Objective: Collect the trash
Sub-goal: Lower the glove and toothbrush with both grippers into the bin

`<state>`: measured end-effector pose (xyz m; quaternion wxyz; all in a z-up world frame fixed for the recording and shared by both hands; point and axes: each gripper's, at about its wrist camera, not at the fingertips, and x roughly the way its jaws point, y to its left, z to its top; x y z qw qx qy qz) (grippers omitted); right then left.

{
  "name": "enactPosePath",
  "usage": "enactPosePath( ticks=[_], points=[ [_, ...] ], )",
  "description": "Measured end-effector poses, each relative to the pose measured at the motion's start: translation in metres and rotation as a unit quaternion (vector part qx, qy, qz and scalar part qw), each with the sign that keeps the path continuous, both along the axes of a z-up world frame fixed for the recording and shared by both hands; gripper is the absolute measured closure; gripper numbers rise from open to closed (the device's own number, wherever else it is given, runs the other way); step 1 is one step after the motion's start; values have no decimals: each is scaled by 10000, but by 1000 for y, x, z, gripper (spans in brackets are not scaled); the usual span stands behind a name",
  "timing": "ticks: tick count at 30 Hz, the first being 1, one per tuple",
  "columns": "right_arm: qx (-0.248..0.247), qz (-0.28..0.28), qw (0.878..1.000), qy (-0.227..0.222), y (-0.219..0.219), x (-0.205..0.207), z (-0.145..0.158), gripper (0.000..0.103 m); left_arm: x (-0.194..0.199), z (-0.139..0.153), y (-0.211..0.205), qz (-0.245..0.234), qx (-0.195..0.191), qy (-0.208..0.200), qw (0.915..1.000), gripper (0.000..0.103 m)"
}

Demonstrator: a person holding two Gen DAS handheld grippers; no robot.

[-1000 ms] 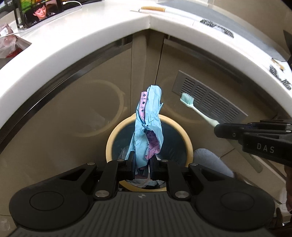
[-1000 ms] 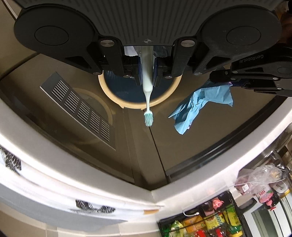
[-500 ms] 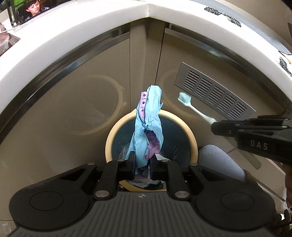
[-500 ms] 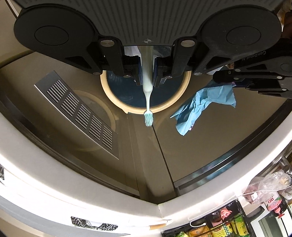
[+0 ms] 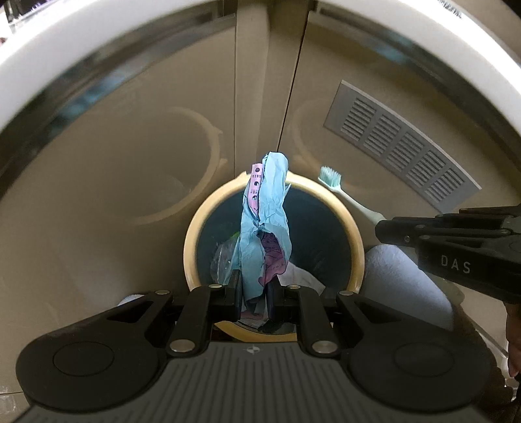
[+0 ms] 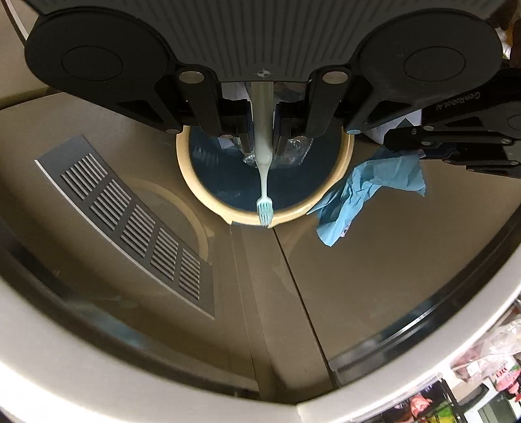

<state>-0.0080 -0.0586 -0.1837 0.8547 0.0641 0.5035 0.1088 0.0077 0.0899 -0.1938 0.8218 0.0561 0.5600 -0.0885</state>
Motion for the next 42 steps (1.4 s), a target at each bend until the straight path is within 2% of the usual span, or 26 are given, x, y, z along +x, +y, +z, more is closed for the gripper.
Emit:
enactPosePath(
  ticks=[12,20,26,42],
  points=[
    [-129,15,9992,386,11,29,-37,89,34,-39,-9,-29,6,533,9986,87],
    [-206,-11,9977,650,17,43,-62,89,51,-57,-6,0,63,679,9977,87],
    [-287,-42,9964,795,20,46,-73,89,60,-73,-12,15,119,793,9968,87],
    [-395,-37,9931,1105,28,59,-89,89,75,-95,-16,-17,239,1007,9946,87]
  ],
)
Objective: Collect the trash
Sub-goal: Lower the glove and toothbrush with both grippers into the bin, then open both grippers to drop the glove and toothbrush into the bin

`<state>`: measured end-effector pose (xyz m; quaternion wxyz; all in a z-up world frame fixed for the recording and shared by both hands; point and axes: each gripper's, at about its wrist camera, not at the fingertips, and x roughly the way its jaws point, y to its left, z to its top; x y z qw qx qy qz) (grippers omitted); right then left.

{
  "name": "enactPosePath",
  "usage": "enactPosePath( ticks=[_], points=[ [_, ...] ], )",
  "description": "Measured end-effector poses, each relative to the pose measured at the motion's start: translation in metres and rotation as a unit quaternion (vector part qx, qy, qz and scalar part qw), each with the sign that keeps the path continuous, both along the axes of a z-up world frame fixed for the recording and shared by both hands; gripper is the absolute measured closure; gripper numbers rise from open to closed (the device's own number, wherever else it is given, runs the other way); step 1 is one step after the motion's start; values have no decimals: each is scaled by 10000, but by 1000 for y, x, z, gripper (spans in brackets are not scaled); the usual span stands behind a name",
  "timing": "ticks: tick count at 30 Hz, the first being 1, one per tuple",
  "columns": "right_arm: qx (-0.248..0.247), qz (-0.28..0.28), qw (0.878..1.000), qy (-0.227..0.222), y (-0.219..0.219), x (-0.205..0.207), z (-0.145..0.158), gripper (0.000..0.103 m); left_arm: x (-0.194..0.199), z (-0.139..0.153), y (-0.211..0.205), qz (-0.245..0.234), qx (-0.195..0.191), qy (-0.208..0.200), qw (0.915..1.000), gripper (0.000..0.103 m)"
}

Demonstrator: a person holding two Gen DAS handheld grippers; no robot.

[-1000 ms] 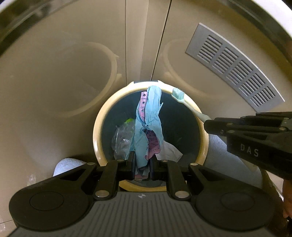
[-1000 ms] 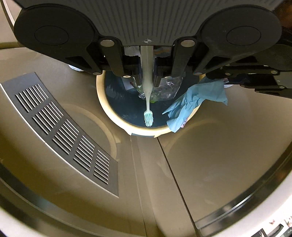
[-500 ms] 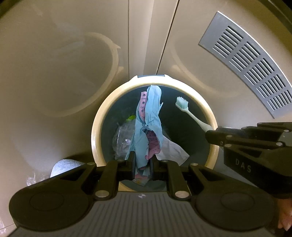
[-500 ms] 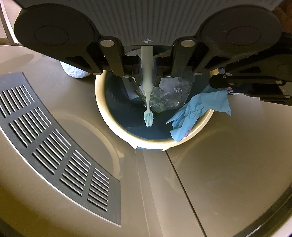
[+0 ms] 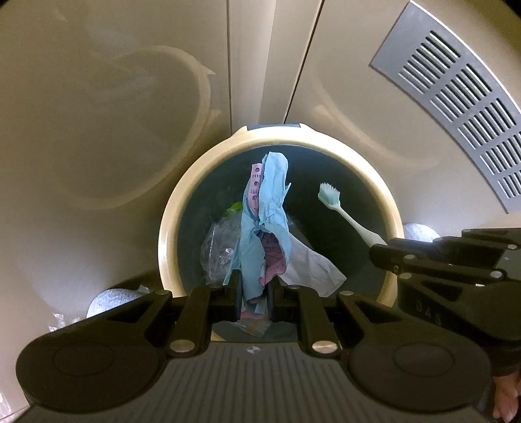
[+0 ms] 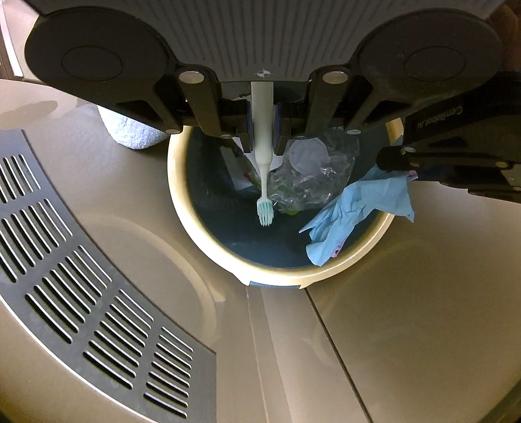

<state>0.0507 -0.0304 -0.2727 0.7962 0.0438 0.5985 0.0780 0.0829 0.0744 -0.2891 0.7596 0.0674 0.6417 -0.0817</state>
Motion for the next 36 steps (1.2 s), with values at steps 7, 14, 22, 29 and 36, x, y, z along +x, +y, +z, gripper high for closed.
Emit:
enactPosePath(
  ticks=[7,14,22,29,36],
  points=[
    [-64,-16,9999,81,4,5,-7,89,5,-10,-3,-39,131,88,9999,87],
    [-91,-43,9998,188,6,10,-11,89,12,-21,-4,-56,193,183,9996,87],
    [-98,-123,9995,256,5,17,-16,89,18,-31,-6,-64,285,243,9993,87],
    [-115,-99,9994,310,6,19,-18,89,18,-31,-5,-15,252,285,9993,30],
    [-318,-363,9976,502,-3,19,-11,45,12,-18,5,96,347,140,9993,5]
  ],
)
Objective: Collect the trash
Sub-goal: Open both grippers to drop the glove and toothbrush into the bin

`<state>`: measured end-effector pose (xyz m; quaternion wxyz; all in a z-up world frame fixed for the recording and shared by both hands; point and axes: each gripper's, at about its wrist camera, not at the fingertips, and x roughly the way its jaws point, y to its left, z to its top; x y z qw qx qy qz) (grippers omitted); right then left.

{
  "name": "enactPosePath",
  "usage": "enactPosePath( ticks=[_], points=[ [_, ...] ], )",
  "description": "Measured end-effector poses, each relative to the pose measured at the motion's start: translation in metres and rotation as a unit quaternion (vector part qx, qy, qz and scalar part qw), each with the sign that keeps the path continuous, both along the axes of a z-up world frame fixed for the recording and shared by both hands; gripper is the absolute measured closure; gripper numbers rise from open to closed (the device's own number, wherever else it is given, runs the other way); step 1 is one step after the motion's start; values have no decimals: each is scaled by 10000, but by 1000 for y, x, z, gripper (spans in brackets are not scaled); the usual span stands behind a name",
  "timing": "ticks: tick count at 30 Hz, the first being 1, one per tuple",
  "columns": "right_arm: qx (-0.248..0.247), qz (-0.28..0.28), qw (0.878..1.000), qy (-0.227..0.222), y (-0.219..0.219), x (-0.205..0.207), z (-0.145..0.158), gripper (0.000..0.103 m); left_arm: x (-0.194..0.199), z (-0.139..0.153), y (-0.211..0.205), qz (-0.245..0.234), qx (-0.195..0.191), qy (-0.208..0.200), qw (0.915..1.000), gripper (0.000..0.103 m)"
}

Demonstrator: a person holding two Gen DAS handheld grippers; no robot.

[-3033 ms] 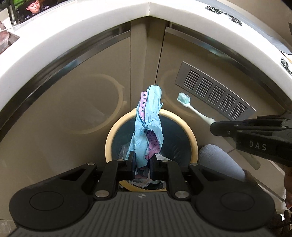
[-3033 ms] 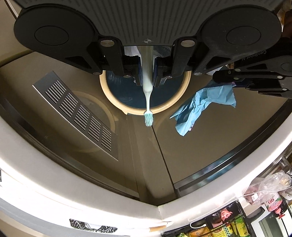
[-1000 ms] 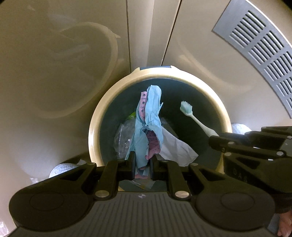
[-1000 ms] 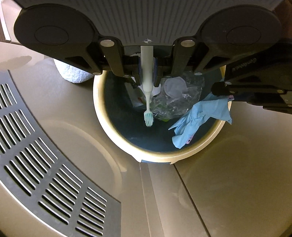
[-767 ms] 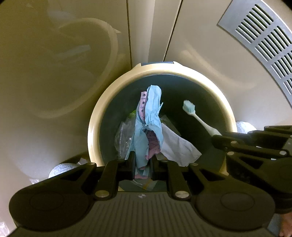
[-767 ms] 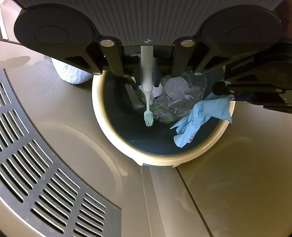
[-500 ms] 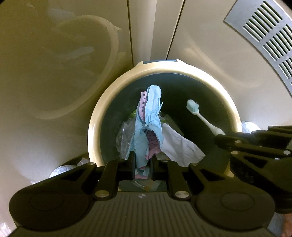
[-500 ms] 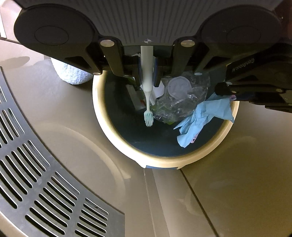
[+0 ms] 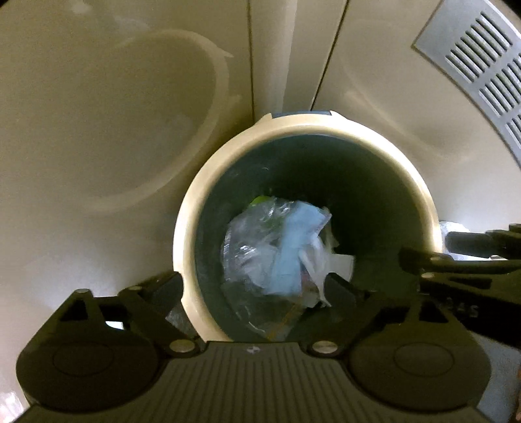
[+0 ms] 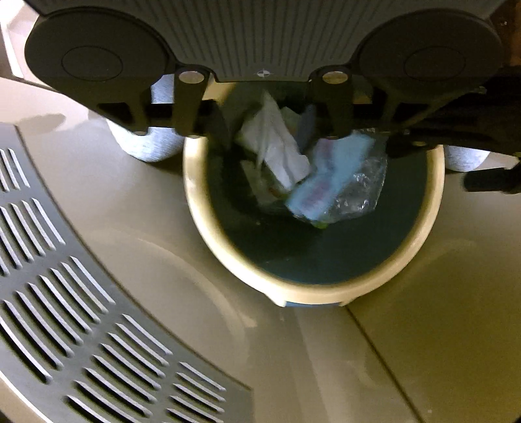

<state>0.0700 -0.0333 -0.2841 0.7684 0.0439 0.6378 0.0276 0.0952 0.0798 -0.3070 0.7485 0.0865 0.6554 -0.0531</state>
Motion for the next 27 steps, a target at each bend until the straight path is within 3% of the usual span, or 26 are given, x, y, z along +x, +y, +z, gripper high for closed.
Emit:
enactPosePath(
  ticks=[2,12,27],
  points=[
    [47,-13,10000,-40,-4,-3,8,39,-4,10,4,43,-20,-86,10000,1],
    [252,182,9967,-749,-14,-39,74,20,-48,76,15,70,-35,-672,9977,1],
    [510,413,9796,-1899,-20,-107,151,4,-119,148,6,124,27,-1722,9850,1]
  ],
)
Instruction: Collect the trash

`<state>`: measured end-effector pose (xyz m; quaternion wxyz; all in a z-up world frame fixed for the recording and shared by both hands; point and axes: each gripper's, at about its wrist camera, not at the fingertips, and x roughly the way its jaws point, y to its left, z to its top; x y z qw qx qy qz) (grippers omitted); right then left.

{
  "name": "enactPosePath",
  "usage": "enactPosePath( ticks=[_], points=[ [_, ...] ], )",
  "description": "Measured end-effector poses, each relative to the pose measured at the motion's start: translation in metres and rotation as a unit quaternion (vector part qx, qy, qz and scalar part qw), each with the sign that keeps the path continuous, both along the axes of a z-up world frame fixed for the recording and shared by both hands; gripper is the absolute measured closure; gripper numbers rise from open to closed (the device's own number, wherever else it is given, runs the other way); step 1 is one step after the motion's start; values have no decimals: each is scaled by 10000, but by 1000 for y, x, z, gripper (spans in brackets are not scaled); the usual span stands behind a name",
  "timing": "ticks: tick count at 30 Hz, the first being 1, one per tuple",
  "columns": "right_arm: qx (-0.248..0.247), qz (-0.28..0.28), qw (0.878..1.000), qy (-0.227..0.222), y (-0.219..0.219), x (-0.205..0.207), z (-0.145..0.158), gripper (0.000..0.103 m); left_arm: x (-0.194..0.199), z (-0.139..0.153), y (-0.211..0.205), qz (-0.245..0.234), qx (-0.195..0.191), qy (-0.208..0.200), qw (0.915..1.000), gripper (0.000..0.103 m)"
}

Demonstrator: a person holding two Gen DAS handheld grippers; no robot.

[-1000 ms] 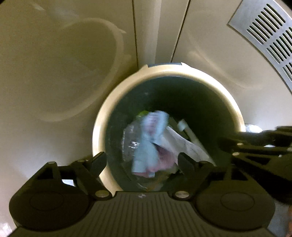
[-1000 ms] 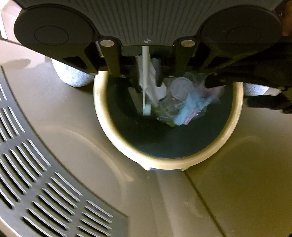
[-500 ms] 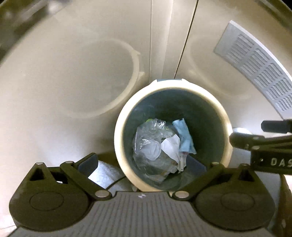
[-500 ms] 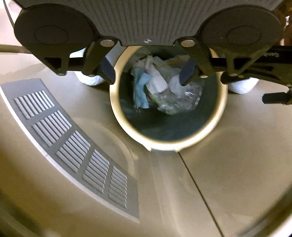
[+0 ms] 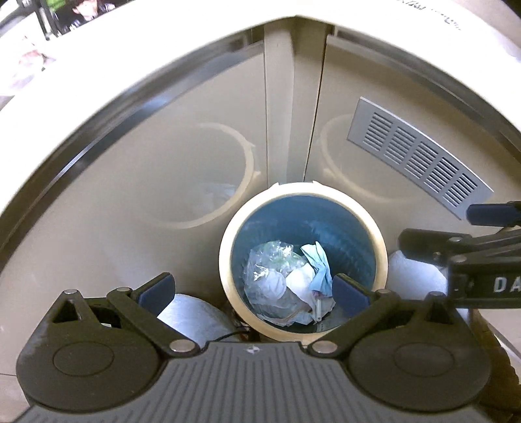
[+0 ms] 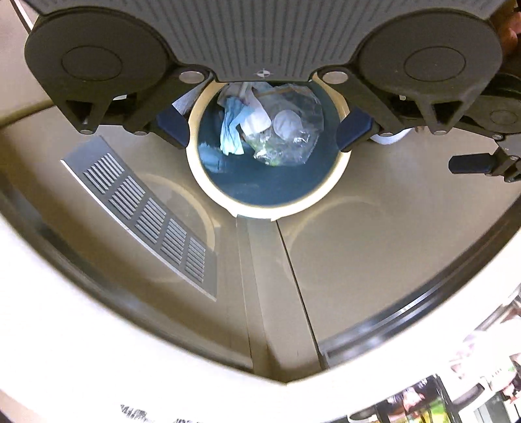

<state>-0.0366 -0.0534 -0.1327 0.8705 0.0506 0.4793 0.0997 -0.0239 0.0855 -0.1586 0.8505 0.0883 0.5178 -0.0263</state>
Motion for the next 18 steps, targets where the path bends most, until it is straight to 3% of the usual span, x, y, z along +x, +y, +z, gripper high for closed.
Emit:
enactPosePath(
  ticks=[18],
  points=[
    [58,-150,9990,-410,-10,-49,29,0,-40,38,-7,-121,178,-575,9981,1]
  ],
)
